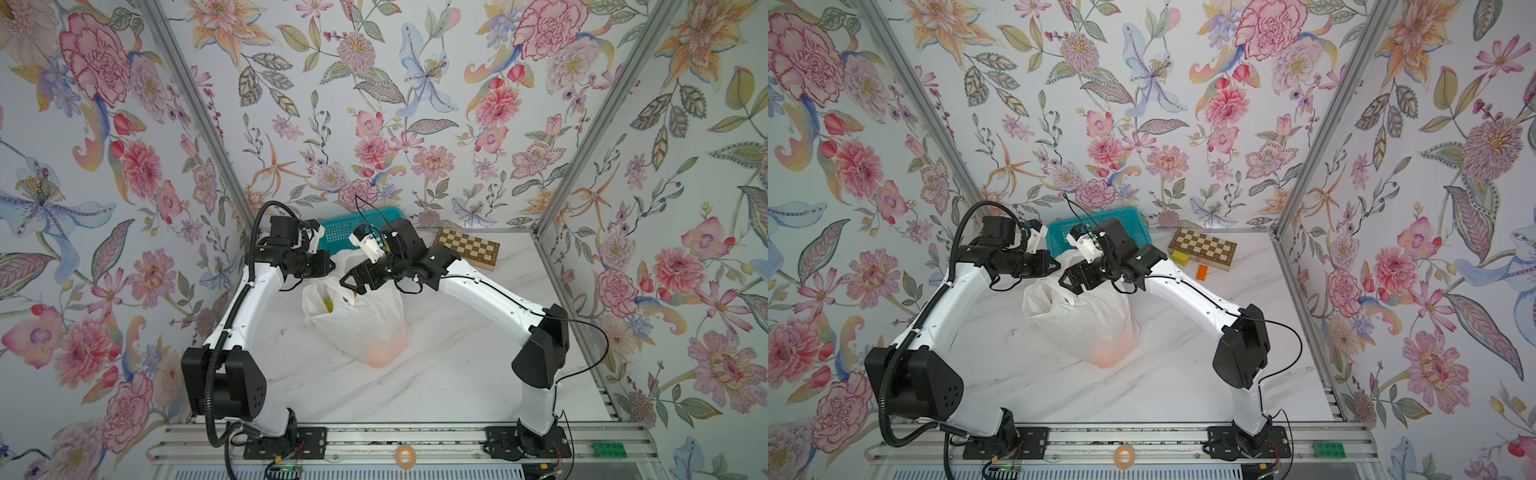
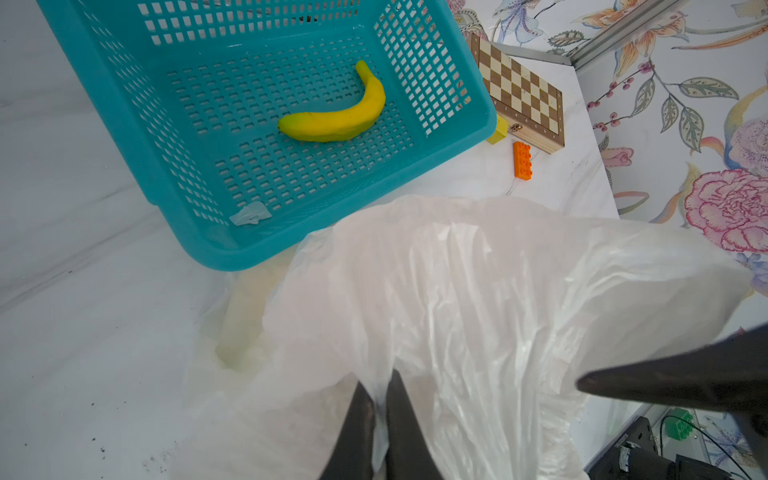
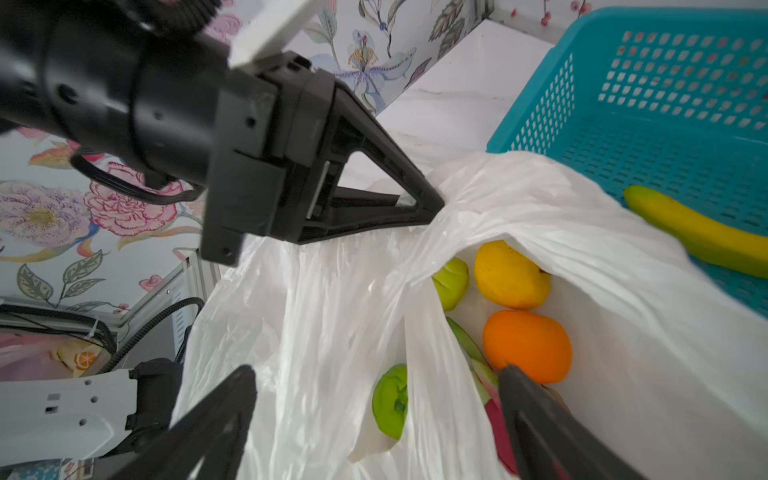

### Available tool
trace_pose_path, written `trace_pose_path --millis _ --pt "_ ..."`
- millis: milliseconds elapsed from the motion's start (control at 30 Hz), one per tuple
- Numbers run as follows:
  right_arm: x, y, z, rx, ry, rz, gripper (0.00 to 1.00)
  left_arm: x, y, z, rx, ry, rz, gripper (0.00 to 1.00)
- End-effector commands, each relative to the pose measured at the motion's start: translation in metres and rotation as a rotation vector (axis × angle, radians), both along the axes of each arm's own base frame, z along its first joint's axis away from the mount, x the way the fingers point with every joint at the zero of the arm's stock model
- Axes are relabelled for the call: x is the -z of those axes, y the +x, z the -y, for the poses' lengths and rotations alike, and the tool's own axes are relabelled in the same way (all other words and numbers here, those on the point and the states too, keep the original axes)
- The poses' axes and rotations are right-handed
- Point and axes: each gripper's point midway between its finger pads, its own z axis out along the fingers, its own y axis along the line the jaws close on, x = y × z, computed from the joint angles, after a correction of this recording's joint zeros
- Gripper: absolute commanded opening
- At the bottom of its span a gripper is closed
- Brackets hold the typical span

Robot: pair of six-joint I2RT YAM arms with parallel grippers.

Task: Untie the knot of the plastic bag and take out the fruit
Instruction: 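Hold the bag edge with the left gripper while the right gripper reaches into the bag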

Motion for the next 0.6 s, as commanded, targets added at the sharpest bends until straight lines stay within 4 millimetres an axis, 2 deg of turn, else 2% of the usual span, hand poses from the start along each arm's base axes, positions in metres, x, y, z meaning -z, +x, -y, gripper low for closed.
trace_pose_path --millis 0,100,233,400,500,533,567 --pt "0.031 -0.01 0.0 -0.088 -0.125 -0.045 0.99 -0.021 0.0 -0.014 -0.06 0.045 0.042 0.07" --pt "0.058 -0.015 0.001 -0.112 -0.208 -0.099 0.97 -0.027 0.002 -0.021 -0.069 0.09 0.071 0.03" --pt "0.073 -0.039 0.01 -0.162 -0.246 -0.159 0.92 -0.035 0.011 -0.029 -0.1 0.133 0.116 0.0" --pt "0.099 -0.075 0.039 -0.199 -0.346 -0.188 0.9 -0.035 0.026 -0.04 -0.136 0.197 0.134 0.0" --pt "0.116 -0.094 0.059 -0.196 -0.395 -0.235 0.87 -0.043 0.035 -0.046 -0.149 0.238 0.178 0.0" --pt "0.122 -0.1 0.065 -0.193 -0.414 -0.243 0.87 -0.031 0.043 -0.049 -0.152 0.259 0.158 0.0" --pt "0.129 -0.105 0.073 -0.188 -0.438 -0.241 0.87 -0.03 0.047 -0.052 -0.164 0.278 0.166 0.0"
